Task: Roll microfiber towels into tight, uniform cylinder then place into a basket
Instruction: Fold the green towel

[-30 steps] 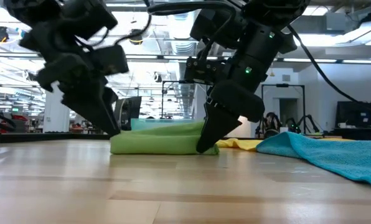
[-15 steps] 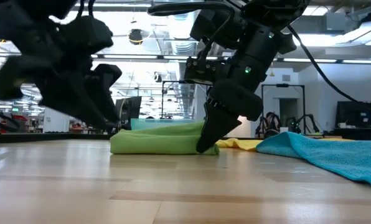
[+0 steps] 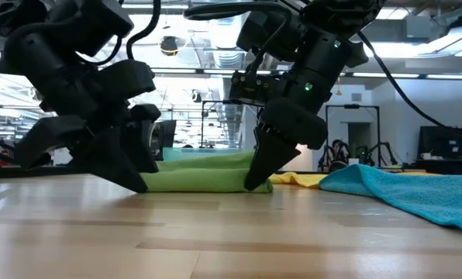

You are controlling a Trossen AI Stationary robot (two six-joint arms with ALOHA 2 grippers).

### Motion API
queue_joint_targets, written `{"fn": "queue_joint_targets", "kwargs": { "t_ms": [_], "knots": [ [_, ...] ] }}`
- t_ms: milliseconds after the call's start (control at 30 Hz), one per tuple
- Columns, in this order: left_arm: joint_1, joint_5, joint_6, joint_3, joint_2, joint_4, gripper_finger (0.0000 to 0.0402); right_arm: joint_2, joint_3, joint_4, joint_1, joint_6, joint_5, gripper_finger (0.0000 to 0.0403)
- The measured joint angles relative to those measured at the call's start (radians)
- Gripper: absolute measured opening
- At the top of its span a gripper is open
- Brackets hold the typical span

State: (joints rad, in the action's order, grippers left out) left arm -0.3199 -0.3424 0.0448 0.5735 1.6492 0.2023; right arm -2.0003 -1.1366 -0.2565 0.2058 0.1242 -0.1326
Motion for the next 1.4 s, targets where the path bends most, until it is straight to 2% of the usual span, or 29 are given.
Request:
{"fn": "queue_joint_targets", "kwargs": {
  "t_ms": [200, 300, 467, 533, 600, 800, 900, 1100, 1200, 1400],
  "knots": [
    [0.062, 0.052, -0.090, 0.005, 0.050, 0.022, 0.0156, 0.000, -0.004, -0.005, 0.001, 0.006, 0.003, 0.0022],
    [0.096, 0.096, -0.142, 0.006, 0.067, 0.031, 0.0139, -0.003, -0.018, -0.005, 0.003, 0.009, 0.054, 0.0016],
    [0.112, 0.124, -0.158, 0.006, 0.073, 0.037, 0.0067, -0.005, -0.042, -0.035, 0.012, 0.011, 0.098, 0.0021],
    [0.115, 0.167, -0.158, 0.006, 0.072, 0.044, 0.0030, -0.004, -0.044, -0.057, 0.021, 0.026, 0.098, 0.0021],
    [0.116, 0.213, -0.169, 0.005, 0.063, 0.043, 0.0012, -0.003, -0.045, -0.069, 0.030, 0.041, 0.104, 0.0017],
    [0.122, 0.527, -0.311, -0.001, -0.008, -0.003, 0.0018, -0.005, -0.046, -0.042, 0.064, 0.087, 0.183, 0.0018],
    [0.131, 0.645, -0.429, -0.002, -0.040, -0.010, 0.0012, -0.008, -0.046, 0.009, 0.076, 0.114, 0.269, 0.0019],
    [0.173, 0.729, -0.737, 0.000, -0.042, -0.044, 0.0012, -0.013, -0.041, 0.135, 0.079, 0.254, 0.469, 0.0017],
    [0.203, 0.770, -0.836, 0.000, -0.043, -0.089, 0.0014, -0.013, -0.042, 0.177, 0.079, 0.337, 0.479, 0.0023],
    [0.252, 0.776, -0.982, 0.001, -0.045, -0.119, 0.0012, -0.020, -0.042, 0.191, 0.077, 0.464, 0.476, 0.0015]
  ]
}}
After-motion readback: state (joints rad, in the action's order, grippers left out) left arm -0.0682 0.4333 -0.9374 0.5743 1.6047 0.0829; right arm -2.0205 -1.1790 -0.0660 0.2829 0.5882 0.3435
